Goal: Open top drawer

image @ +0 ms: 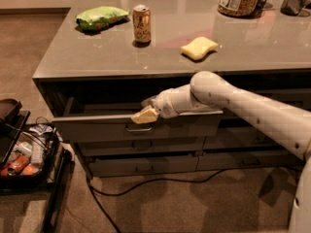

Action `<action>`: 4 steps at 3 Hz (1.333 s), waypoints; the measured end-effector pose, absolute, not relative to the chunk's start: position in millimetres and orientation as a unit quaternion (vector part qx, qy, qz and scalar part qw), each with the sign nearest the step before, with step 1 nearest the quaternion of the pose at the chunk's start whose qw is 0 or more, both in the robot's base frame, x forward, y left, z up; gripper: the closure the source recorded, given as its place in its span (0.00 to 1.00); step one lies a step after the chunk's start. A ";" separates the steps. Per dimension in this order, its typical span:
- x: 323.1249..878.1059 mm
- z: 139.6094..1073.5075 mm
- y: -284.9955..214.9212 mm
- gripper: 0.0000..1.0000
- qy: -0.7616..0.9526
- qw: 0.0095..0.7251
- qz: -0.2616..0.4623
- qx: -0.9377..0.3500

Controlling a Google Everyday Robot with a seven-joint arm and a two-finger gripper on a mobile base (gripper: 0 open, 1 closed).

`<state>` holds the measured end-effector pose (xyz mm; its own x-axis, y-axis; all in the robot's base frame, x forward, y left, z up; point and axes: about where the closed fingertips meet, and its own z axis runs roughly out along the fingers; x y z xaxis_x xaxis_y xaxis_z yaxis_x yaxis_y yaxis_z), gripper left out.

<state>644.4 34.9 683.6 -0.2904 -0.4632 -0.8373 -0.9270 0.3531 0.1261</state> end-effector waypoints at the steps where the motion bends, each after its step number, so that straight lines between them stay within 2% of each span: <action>1: 644.3 683.6 34.9 0.00 0.737 0.364 0.318 -0.471; 2: 640.9 685.2 40.7 0.00 0.742 0.365 0.305 -0.473; 3: 619.9 675.4 46.7 0.00 0.773 0.357 0.262 -0.454; 4: 620.3 676.1 46.6 0.00 0.773 0.358 0.263 -0.454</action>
Offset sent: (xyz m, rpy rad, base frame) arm -0.0067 0.0088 0.0061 -0.0552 -0.0281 -0.0370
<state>620.3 46.6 676.1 -0.3325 -0.5131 -0.7913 -0.8893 0.4500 0.0819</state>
